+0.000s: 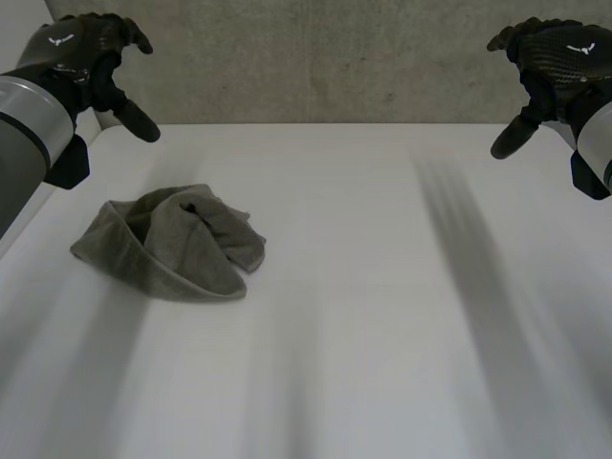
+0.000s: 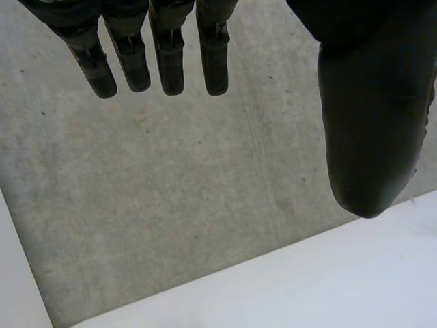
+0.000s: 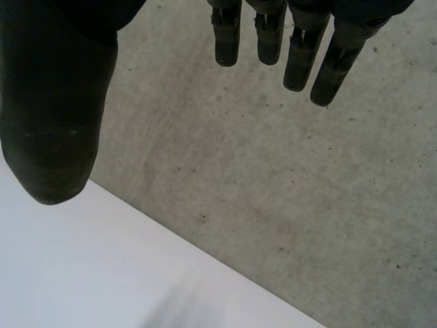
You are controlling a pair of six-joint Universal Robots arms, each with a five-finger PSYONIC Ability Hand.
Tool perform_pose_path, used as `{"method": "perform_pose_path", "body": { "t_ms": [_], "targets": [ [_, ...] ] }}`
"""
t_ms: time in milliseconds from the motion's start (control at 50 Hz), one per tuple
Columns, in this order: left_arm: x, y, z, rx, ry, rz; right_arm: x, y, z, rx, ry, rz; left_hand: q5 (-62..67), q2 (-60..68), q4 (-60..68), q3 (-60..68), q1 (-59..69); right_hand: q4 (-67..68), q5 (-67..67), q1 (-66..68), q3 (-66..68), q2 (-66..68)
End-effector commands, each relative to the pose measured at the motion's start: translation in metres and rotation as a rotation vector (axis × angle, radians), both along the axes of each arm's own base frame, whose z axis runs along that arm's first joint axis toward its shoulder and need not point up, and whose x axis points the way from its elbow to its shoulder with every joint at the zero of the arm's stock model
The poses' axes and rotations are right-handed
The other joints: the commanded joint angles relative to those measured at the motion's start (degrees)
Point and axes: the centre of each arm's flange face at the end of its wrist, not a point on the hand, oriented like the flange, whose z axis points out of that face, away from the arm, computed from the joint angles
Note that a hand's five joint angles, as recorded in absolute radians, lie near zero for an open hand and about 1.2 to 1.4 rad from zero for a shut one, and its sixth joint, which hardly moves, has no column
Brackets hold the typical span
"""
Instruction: Fold the towel.
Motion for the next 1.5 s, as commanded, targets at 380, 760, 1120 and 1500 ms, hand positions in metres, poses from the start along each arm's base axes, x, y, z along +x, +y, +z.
{"method": "perform_pose_path", "body": {
  "t_ms": [380,760,1120,1500],
  "targets": [
    [-0.004,0.0,-0.017,0.059,-0.026,-0.031,0.007,-0.001,-0.004,0.024,-0.021,0.059,-7.36,-6.3,-3.36,-2.98,-6.63,-4.37,-3.52,-3.19,-2.5,-4.53],
    [-0.015,-0.027,-0.075,0.083,-0.236,-0.057,0.018,-0.002,-0.05,0.157,0.013,0.137,-7.86,-6.8,-3.36,-2.98,-7.13,-4.37,-3.52,-3.19,-2.5,-4.53],
    [-0.002,-0.051,-0.108,0.098,-0.404,-0.115,0.062,0.019,-0.091,0.261,0.054,0.264,-4.69,-3.63,-3.36,-2.98,-3.96,-4.37,-3.52,-3.19,-2.5,-4.53],
    [-0.022,-0.041,-0.145,0.204,-0.361,-0.257,0.064,0.023,-0.1,0.284,0.066,0.271,58.89,59.95,-3.36,-2.98,59.62,-4.37,-3.52,-3.19,-2.5,-4.53]
  ]
}}
